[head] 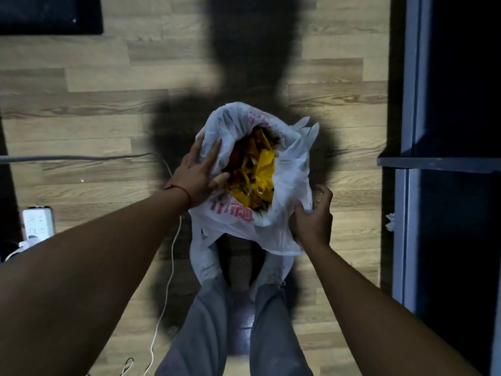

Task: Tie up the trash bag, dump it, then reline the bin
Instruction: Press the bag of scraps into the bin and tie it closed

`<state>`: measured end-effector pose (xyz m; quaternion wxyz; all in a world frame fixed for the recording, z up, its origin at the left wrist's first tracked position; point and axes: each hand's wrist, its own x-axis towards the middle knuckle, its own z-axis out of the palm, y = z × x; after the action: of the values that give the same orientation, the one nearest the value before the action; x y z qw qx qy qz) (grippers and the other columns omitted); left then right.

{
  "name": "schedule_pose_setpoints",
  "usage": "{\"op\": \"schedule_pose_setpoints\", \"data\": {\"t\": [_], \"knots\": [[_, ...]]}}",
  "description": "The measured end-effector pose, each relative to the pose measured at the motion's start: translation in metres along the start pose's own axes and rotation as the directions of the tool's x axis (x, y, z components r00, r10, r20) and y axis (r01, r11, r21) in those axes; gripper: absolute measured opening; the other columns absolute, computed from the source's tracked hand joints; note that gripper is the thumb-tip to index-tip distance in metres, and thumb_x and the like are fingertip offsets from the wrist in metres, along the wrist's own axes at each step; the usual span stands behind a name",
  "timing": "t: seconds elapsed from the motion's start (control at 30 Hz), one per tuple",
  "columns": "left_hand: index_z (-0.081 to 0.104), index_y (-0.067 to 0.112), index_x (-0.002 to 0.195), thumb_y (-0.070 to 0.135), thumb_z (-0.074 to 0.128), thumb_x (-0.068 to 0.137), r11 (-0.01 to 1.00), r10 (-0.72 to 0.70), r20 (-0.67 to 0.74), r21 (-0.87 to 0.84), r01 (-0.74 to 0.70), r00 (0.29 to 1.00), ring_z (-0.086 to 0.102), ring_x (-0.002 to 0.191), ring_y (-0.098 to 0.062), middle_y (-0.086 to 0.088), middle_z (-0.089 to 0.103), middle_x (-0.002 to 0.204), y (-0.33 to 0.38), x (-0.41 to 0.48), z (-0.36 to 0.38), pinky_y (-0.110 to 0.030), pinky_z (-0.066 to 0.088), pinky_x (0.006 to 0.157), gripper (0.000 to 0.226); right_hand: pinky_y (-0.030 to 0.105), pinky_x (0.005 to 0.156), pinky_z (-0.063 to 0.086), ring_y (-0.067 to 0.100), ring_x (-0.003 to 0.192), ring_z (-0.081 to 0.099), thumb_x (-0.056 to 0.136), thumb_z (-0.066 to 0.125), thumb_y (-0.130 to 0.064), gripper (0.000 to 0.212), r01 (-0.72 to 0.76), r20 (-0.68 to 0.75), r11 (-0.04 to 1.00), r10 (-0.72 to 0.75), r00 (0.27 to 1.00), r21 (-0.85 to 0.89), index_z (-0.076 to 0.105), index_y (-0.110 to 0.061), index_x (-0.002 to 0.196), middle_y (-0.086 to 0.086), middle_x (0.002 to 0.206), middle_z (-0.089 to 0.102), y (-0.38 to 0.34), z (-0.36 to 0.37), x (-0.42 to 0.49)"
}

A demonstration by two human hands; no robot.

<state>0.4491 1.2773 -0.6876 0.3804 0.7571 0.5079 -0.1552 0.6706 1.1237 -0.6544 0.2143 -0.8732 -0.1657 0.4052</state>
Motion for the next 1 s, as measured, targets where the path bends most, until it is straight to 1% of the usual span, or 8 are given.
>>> {"op": "schedule_pose_setpoints", "data": {"t": [0.1, 0.23, 0.4, 0.5, 0.6, 0.73, 0.83, 1.0], "knots": [[-0.013, 0.046, 0.146, 0.06, 0.042, 0.09, 0.999, -0.028, 0.026, -0.021, 0.029, 0.999, 0.005, 0.147, -0.035, 0.005, -0.027, 0.157, 0.006, -0.007, -0.005, -0.055, 0.028, 0.112, 0.08, 0.027, 0.065, 0.046, 0.006, 0.074, 0.058, 0.091, 0.065, -0.02, 0.055, 0.098, -0.048, 0.991, -0.094, 0.994, 0.087, 0.041, -0.024, 0.139, -0.02, 0.082, 0.055, -0.02, -0.011, -0.021], [-0.009, 0.043, 0.148, 0.058, 0.042, 0.091, 0.998, -0.048, 0.038, -0.032, 0.049, 0.998, 0.003, 0.147, -0.035, 0.003, -0.029, 0.156, 0.017, -0.016, -0.012, -0.055, 0.026, 0.113, 0.078, 0.031, 0.09, 0.054, 0.019, 0.117, 0.06, 0.09, 0.067, -0.022, 0.058, 0.214, 0.004, 0.947, -0.222, 0.975, 0.241, 0.039, -0.037, 0.139, 0.006, 0.127, 0.063, -0.052, -0.006, -0.045], [-0.009, 0.049, 0.145, 0.055, 0.044, 0.092, 0.999, -0.019, 0.021, -0.045, 0.02, 1.0, 0.009, 0.146, -0.036, 0.006, -0.028, 0.156, 0.014, -0.014, -0.022, -0.052, 0.034, 0.11, 0.076, 0.031, 0.109, 0.042, 0.01, 0.141, 0.036, 0.092, 0.062, -0.011, 0.076, 0.398, 0.095, 0.867, -0.442, 0.892, 0.299, 0.024, -0.048, 0.146, -0.009, 0.156, 0.033, -0.096, 0.009, -0.045], [-0.011, 0.053, 0.144, 0.06, 0.041, 0.091, 1.0, -0.016, -0.026, 0.002, 0.016, 1.0, 0.01, 0.147, -0.036, 0.004, -0.027, 0.157, -0.001, 0.006, -0.031, -0.053, 0.035, 0.11, 0.075, 0.02, 0.106, 0.033, 0.0, 0.141, 0.026, 0.091, 0.063, -0.011, 0.08, 0.485, 0.148, 0.853, -0.514, 0.845, 0.195, 0.019, -0.043, 0.15, -0.017, 0.153, 0.029, -0.101, 0.022, -0.021], [-0.006, 0.055, 0.143, 0.071, 0.02, 0.088, 0.996, 0.065, -0.086, 0.061, -0.06, 0.994, 0.002, 0.147, -0.039, -0.003, -0.015, 0.161, -0.013, 0.031, -0.038, -0.057, 0.032, 0.111, 0.063, 0.031, 0.107, 0.041, 0.006, 0.144, 0.025, 0.09, 0.062, -0.009, 0.087, 0.499, 0.197, 0.859, -0.513, 0.836, 0.118, 0.011, -0.046, 0.15, -0.01, 0.157, 0.027, -0.095, 0.032, 0.005], [0.01, 0.04, 0.15, 0.048, 0.039, 0.097, 0.98, -0.142, -0.269, -0.172, 0.097, 0.953, 0.01, 0.148, -0.03, -0.012, -0.007, 0.161, -0.007, 0.065, -0.044, -0.039, 0.026, 0.115, 0.061, 0.047, 0.107, 0.045, 0.014, 0.147, 0.024, 0.088, 0.063, -0.008, 0.092, 0.506, 0.191, 0.854, -0.52, 0.832, 0.123, 0.008, -0.049, 0.149, -0.009, 0.159, 0.022, -0.088, 0.038, 0.026], [0.016, 0.025, 0.152, 0.037, 0.037, 0.101, 0.975, -0.14, -0.254, -0.202, 0.089, 0.957, 0.012, 0.147, -0.032, -0.015, 0.003, 0.161, -0.004, 0.087, -0.039, -0.035, 0.018, 0.117, 0.057, 0.048, 0.108, 0.043, 0.014, 0.147, 0.025, 0.088, 0.062, -0.007, 0.09, 0.514, 0.19, 0.843, -0.537, 0.822, 0.158, 0.009, -0.042, 0.151, -0.005, 0.16, 0.023, -0.082, 0.043, 0.033], [0.016, 0.023, 0.152, 0.037, 0.031, 0.103, 0.921, -0.232, -0.198, -0.361, 0.15, 0.952, 0.031, 0.141, -0.027, -0.013, 0.031, 0.154, -0.022, 0.117, -0.027, -0.026, 0.026, 0.106, 0.053, 0.025, 0.111, 0.037, -0.009, 0.141, 0.023, 0.089, 0.064, -0.007, 0.088, 0.497, 0.148, 0.842, -0.53, 0.835, 0.21, 0.011, -0.038, 0.153, -0.023, 0.152, 0.023, -0.074, 0.05, 0.039]]}}
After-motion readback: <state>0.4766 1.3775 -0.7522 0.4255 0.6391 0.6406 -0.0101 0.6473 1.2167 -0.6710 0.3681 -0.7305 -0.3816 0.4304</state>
